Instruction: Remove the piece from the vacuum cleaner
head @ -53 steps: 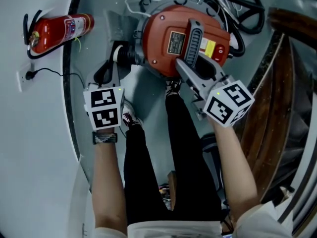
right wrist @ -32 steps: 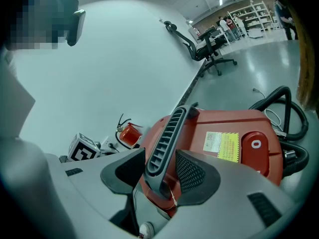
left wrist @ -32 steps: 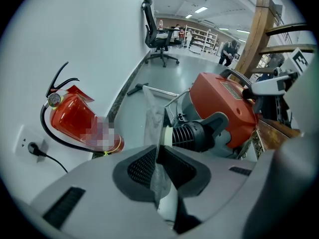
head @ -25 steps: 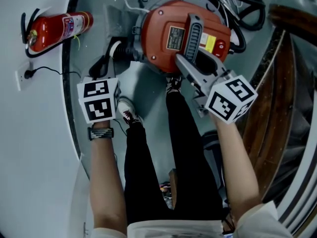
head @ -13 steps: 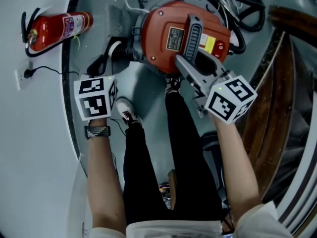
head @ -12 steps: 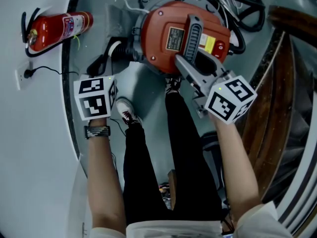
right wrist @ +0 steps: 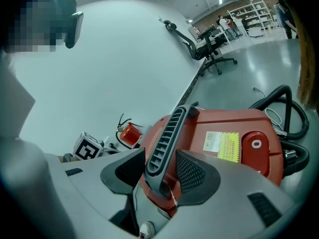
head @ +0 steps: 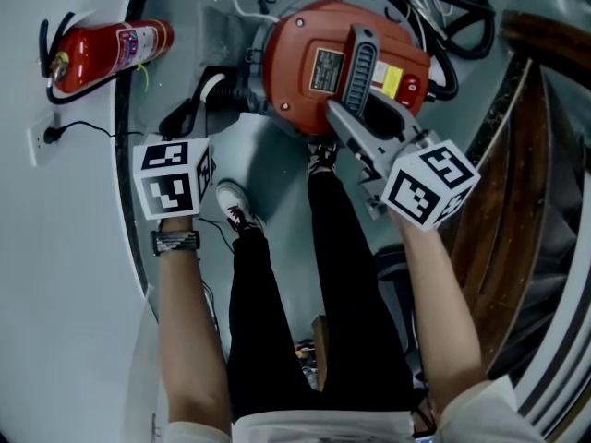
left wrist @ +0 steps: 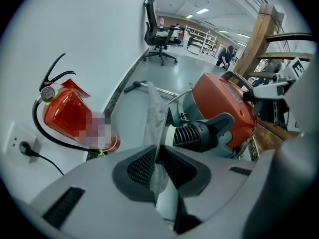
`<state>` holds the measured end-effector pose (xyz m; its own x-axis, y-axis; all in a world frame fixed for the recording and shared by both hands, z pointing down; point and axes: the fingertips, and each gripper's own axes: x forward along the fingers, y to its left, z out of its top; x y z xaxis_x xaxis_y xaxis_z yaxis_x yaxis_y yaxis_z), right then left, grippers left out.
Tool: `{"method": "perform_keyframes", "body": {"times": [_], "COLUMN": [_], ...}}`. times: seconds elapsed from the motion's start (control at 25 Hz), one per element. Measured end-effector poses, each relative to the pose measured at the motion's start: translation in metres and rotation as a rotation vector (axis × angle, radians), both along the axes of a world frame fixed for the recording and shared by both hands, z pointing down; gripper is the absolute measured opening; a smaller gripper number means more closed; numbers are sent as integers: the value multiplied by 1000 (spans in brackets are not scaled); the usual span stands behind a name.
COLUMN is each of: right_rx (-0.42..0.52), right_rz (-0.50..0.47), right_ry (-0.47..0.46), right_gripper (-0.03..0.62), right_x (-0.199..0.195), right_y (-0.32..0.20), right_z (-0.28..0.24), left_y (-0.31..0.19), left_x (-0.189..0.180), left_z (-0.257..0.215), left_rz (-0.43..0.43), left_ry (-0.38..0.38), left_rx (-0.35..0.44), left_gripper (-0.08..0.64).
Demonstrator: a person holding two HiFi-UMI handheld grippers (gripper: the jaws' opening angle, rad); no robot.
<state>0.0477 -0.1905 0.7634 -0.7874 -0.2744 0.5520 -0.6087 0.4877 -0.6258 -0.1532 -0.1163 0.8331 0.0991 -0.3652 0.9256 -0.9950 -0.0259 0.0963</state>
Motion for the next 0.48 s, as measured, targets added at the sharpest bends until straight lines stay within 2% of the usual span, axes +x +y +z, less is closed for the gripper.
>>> {"method": "perform_keyframes", "body": {"times": [0.2,0.48], "right_rx": [5,6], "right_rz": [0,2], "right_ry": [3,4], "right_gripper": [199,199], "right_x": [0,0], "right_y": [0,0], "right_z": [0,0], "left_y": [0,-2], "left_x": [-1,-9], "left_z": [1,4], "left_rz": [15,-14], "left_ry": [-1,-16], "left_rx": [2,12], "left_gripper": [52,32]}}
